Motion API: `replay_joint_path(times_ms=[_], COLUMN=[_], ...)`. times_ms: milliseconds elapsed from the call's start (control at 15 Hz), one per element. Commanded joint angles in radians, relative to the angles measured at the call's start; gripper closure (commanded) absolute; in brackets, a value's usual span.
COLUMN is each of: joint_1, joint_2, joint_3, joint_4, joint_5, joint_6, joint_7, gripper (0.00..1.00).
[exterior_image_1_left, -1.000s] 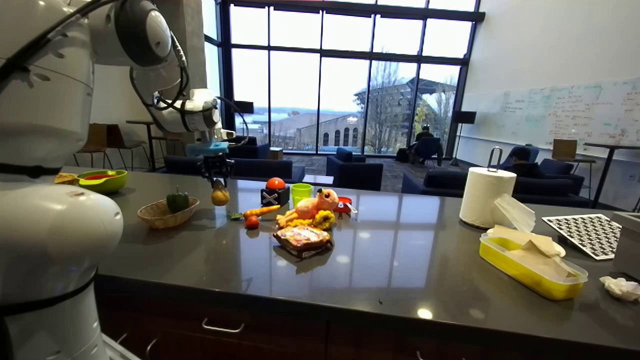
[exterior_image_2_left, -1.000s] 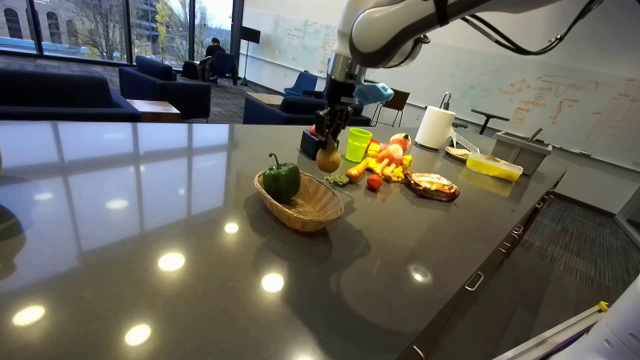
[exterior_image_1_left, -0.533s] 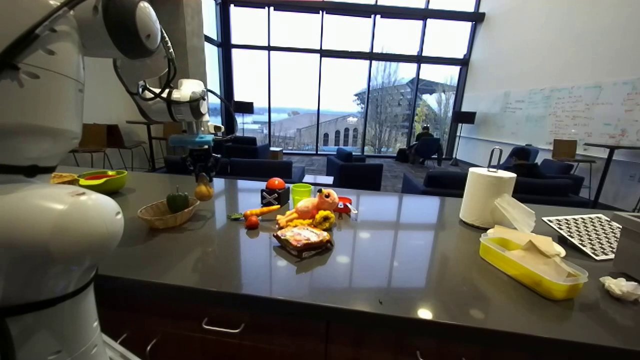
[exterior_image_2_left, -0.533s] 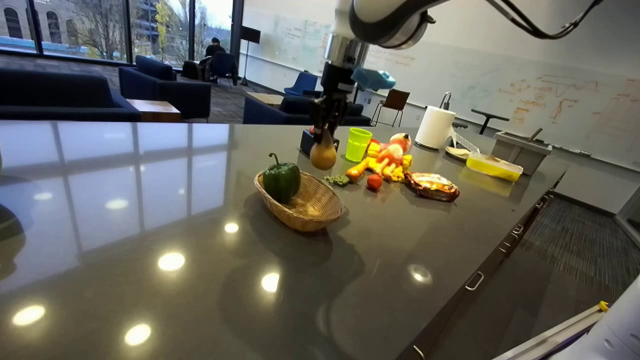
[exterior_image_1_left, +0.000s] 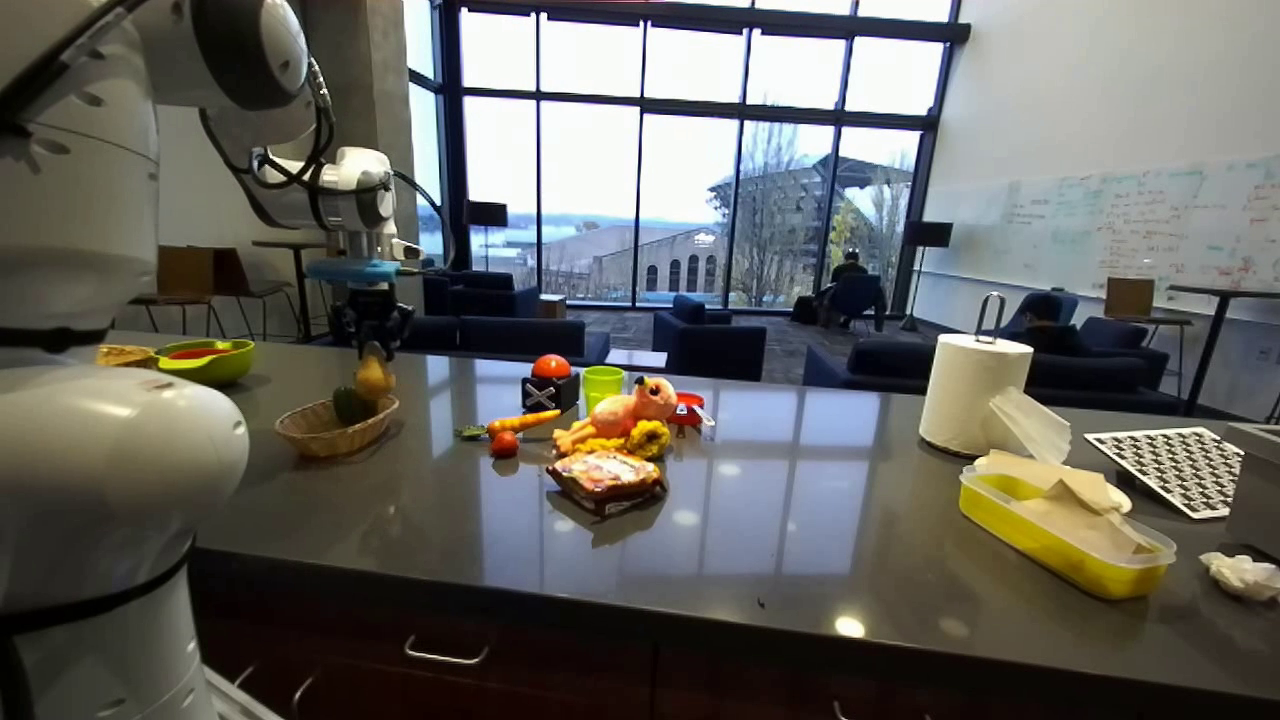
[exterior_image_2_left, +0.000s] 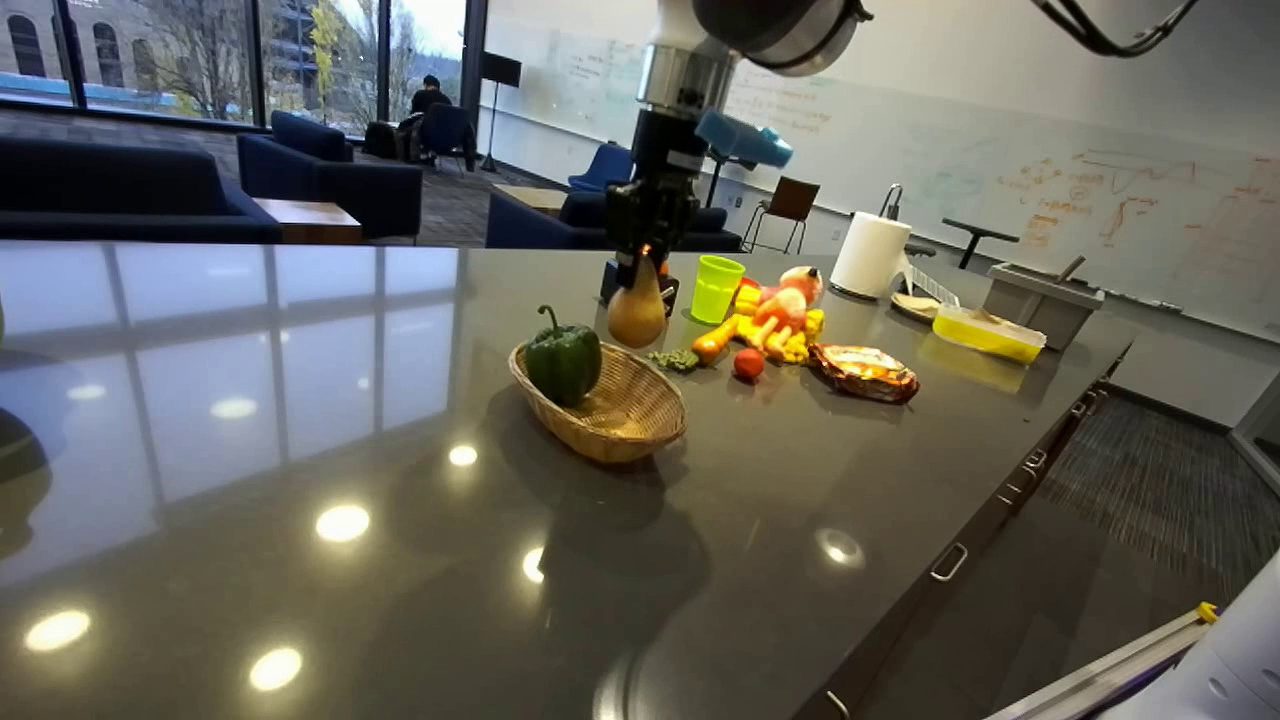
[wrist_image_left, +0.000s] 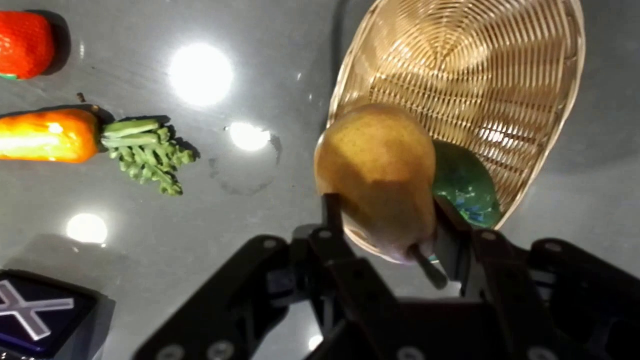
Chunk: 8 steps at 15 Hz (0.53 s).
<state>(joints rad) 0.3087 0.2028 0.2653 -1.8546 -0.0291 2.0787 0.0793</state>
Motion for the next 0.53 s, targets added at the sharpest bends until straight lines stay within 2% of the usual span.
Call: replay_joint_path(times_ms=[0,467], joint_1=[-0.003,-0.011], joint_2=[-0.023,-0.02], joint_3=[0.017,0.026], joint_4=[0.0,-0.034], joint_5=[0.082,0.153], joint_6=[-0.052,-0.024], joint_7=[-0.012,-0.076], gripper=[0.78,0.78])
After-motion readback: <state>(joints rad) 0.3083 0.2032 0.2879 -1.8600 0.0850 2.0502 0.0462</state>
